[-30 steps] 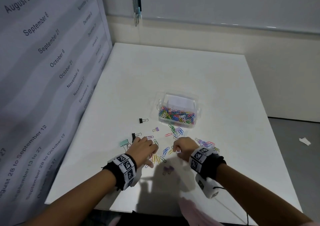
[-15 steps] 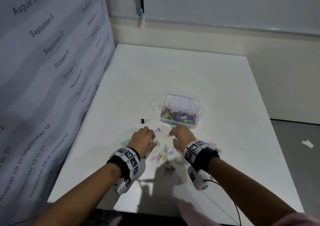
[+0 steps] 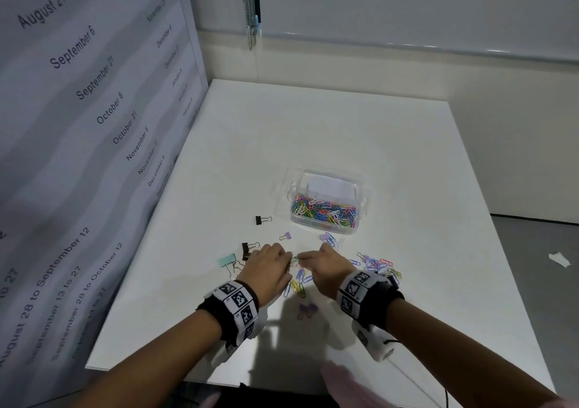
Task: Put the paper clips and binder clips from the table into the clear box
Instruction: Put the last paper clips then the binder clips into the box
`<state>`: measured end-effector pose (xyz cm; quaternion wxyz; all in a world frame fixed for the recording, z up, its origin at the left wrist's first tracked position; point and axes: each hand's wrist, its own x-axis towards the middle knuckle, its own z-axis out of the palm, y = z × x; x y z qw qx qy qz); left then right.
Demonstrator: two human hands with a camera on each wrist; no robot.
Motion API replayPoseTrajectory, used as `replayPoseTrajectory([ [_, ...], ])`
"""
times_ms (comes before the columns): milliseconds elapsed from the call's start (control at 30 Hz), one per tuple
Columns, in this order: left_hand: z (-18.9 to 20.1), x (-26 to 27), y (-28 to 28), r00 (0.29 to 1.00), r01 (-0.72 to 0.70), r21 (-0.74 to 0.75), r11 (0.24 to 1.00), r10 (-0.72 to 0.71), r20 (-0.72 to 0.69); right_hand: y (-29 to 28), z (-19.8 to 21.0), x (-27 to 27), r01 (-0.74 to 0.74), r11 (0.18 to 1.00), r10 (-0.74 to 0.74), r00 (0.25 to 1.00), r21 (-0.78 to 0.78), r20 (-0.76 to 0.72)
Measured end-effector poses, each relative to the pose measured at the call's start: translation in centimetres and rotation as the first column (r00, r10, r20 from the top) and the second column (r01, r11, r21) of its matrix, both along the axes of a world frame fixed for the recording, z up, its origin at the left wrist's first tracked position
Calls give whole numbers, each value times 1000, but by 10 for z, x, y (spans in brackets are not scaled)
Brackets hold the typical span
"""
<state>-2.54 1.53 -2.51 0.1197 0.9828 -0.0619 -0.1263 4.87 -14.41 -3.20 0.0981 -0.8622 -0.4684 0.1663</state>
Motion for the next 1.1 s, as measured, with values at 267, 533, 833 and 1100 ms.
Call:
replayPoseTrajectory([
  [267,-2,7,-12,989,89,-65,994,-96,-112,-39,5,9,313,946,-305,948,81,-95],
  [533,-1,19,-27,984,120,0,993,-119,-131,-35,10,17,364,928,-372,921,-81,-119],
  [833,1,12,-17,988,83,-196,977,-106,-109,-41,8,24,452,885,-464,876,-110,-135],
  [1100,12,3,3,966,-3,-208,978,-51,-254,-40,11,13,308,948,-318,928,-83,-195],
])
